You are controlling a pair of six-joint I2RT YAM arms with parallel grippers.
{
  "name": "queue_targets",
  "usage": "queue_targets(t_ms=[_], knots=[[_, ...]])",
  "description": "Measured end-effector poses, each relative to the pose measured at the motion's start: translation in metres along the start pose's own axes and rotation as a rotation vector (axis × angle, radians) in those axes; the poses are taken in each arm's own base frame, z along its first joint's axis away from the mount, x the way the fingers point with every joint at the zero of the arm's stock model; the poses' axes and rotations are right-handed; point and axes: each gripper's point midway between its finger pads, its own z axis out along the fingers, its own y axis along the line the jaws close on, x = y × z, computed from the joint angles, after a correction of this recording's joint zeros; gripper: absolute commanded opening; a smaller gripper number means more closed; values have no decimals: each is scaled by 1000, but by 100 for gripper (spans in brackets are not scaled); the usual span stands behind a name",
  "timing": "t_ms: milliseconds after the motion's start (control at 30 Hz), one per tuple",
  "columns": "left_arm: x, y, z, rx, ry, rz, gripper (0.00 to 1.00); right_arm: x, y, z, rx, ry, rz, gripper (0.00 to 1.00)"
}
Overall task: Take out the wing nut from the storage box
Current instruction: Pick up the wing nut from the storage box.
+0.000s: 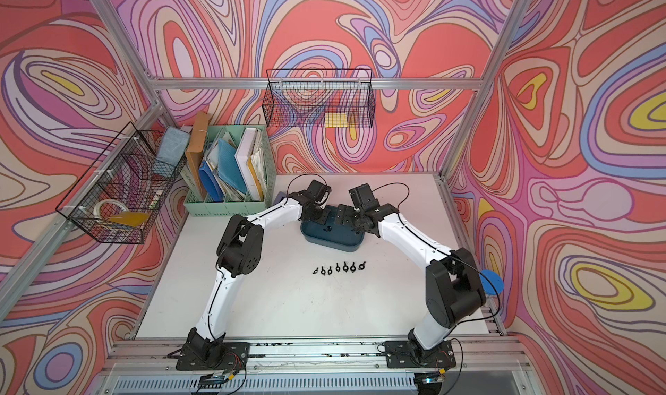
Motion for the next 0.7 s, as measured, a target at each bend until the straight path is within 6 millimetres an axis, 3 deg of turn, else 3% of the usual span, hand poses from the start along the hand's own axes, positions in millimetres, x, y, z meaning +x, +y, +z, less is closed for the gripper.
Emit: queue_targets(t_ms=[333,700], knots=[[1,0,1,0,-3,-8,0,1,1,0,-6,3,3,98],[12,-4,-10,29,12,-56,0,5,1,-5,-20,8,11,98]])
